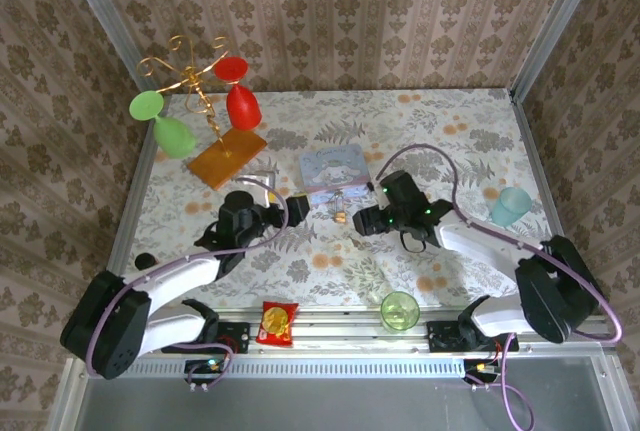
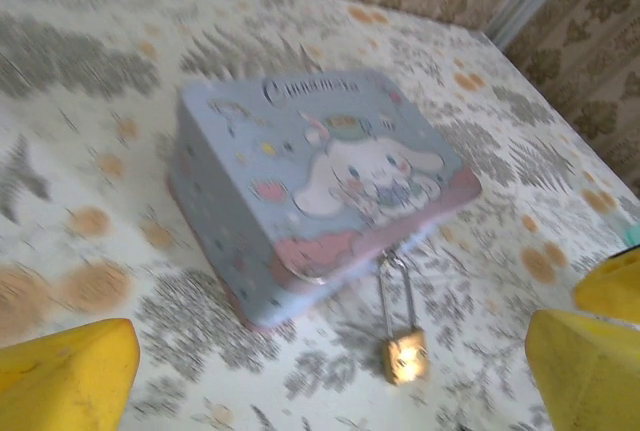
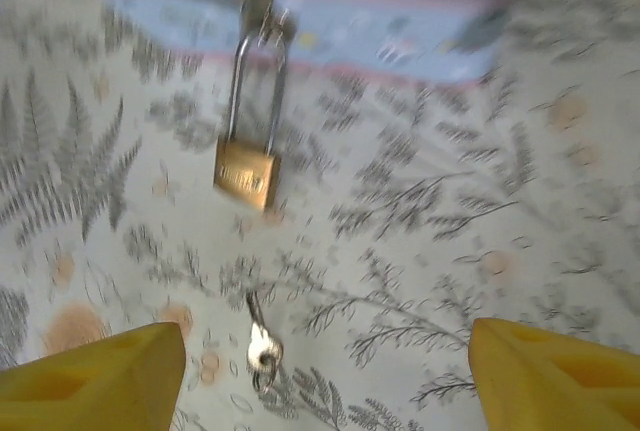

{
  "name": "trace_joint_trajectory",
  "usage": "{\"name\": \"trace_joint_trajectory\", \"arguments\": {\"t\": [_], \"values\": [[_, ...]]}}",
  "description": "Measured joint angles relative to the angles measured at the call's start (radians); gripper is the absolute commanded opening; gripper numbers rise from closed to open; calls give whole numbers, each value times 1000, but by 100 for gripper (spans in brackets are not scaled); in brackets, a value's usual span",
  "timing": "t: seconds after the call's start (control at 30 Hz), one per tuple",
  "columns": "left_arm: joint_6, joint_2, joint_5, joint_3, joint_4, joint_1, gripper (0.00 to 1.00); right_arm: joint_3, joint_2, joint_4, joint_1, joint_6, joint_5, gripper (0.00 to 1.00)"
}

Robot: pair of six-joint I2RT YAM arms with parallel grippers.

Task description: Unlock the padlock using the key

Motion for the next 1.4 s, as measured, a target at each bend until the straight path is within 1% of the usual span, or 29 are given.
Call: {"name": "trace_joint_trajectory", "arguments": {"t": [0.17,0.23,0.33,0.4,0.47,0.6,0.67,0.87,0.97,1.03,1.13,1.3,1.4], "values": [[-79,104,-15,0,24,-82,100,16,112,-14,73,49,-29,56],[-100,145,-17,2,38,-109,100,17,136,-14,105,61,-29,53],[-126,205,-15,6,72,-124,100,20,159,-14,134,77,-27,50],[-134,235,-16,13,91,-128,100,24,171,-14,141,84,-19,46],[-139,250,-16,20,104,-132,100,28,182,-14,145,87,-5,45],[-128,232,-24,45,81,-148,100,32,191,-15,153,89,11,43],[-113,196,-39,58,53,-153,100,32,191,-13,160,91,21,40],[-71,84,-99,79,-24,-156,100,32,192,-10,166,92,52,39],[-64,61,-117,79,-51,-156,100,30,193,-6,168,96,72,38],[-63,53,-123,79,-67,-156,100,27,203,2,171,100,79,35],[-60,48,-133,79,-92,-156,99,27,221,10,177,107,93,34],[-59,23,-168,78,-119,-162,99,26,222,16,182,124,108,27],[-59,3,-185,77,-128,-163,99,26,227,17,183,138,126,19]]}}
